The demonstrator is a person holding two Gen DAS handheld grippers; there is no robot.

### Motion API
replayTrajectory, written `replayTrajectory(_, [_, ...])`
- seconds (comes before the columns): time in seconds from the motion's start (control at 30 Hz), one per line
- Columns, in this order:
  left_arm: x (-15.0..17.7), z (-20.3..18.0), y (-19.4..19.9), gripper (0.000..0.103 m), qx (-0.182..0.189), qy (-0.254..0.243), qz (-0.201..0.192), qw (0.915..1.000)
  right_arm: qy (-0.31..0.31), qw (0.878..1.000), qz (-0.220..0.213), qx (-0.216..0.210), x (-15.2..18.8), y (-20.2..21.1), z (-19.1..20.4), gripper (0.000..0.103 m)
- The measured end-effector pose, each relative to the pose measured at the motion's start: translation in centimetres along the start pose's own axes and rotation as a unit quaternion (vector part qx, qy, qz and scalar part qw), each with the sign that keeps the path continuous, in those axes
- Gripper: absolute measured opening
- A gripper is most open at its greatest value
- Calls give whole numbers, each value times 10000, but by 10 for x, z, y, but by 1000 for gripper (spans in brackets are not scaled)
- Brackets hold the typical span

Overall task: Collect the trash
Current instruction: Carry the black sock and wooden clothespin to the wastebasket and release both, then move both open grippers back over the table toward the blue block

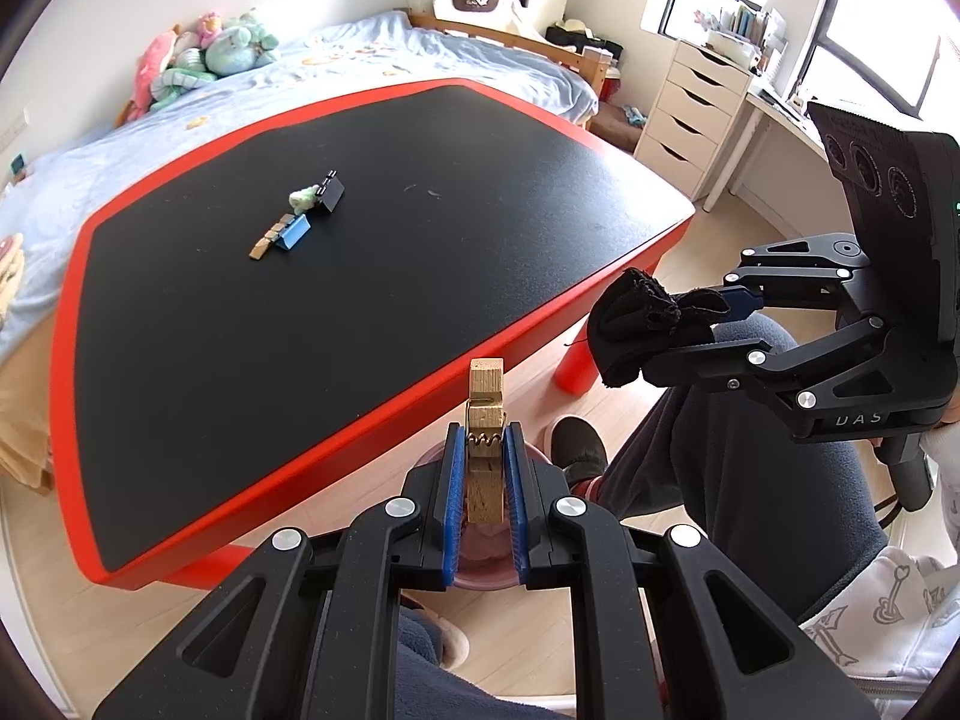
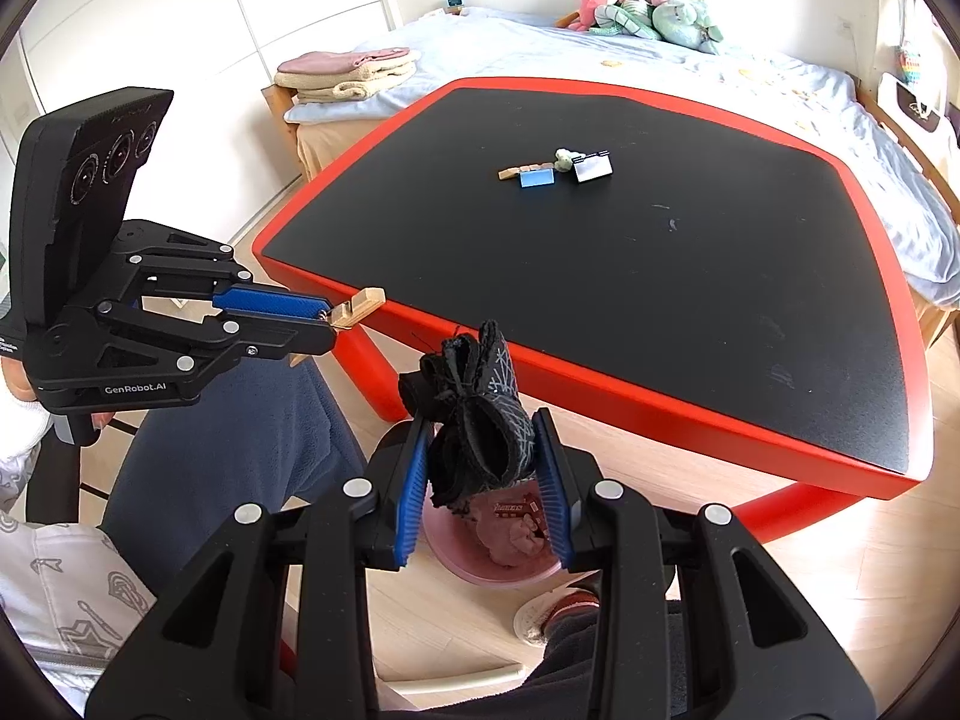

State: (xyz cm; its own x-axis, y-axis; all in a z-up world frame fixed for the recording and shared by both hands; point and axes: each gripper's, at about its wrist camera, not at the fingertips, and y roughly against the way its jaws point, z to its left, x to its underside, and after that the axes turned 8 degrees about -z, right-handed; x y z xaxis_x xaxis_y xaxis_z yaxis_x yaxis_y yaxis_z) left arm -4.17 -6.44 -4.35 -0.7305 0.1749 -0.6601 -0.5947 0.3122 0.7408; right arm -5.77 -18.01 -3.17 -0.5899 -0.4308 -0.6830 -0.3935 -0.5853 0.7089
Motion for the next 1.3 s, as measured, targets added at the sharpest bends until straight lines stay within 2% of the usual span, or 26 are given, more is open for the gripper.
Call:
replayTrajectory(0.07, [-1, 0, 0, 18, -17, -17, -22, 10000, 46, 10000, 49, -22, 1, -2, 1, 41])
replayTrajectory(0.1, [-2, -1, 0, 30, -42, -32, -33, 10000, 66, 9999, 75, 20, 1, -3, 0, 51])
replayTrajectory(0.13, [-2, 0, 0, 52, -71, -34, -50, 10000, 72, 9999, 85, 70, 1, -4, 0, 58])
replayTrajectory(0.17, [-2, 1, 1, 62, -93, 11, -109, 9999, 82, 9999, 77, 107, 1, -4, -1, 73])
replayTrajectory(0.2, [-2, 3, 2, 77, -121, 62, -172, 9998, 84, 9998, 59, 149, 1, -4, -1, 83])
replayTrajectory(0.23, [-3, 4, 3, 85, -165, 79, -231, 9996, 78, 9998, 32, 178, 1, -3, -2, 86])
replayTrajectory(0.3, [-3, 6, 5, 89, -269, 52, -284, 9992, 39, 9998, 48, 204, 2, -4, -3, 93])
replayTrajectory(0.43, [-3, 9, 6, 95, -364, 42, -293, 9989, -46, 9996, 131, 231, 4, -6, -6, 97])
replayTrajectory(1.0, [-5, 23, 9, 95, -474, 207, -324, 9981, -219, 9996, -16, 196, -3, 1, -12, 99])
replayTrajectory(1.3, [-18, 42, 6, 95, -563, 184, -408, 9974, -80, 9996, -130, 254, -25, -1, -19, 99])
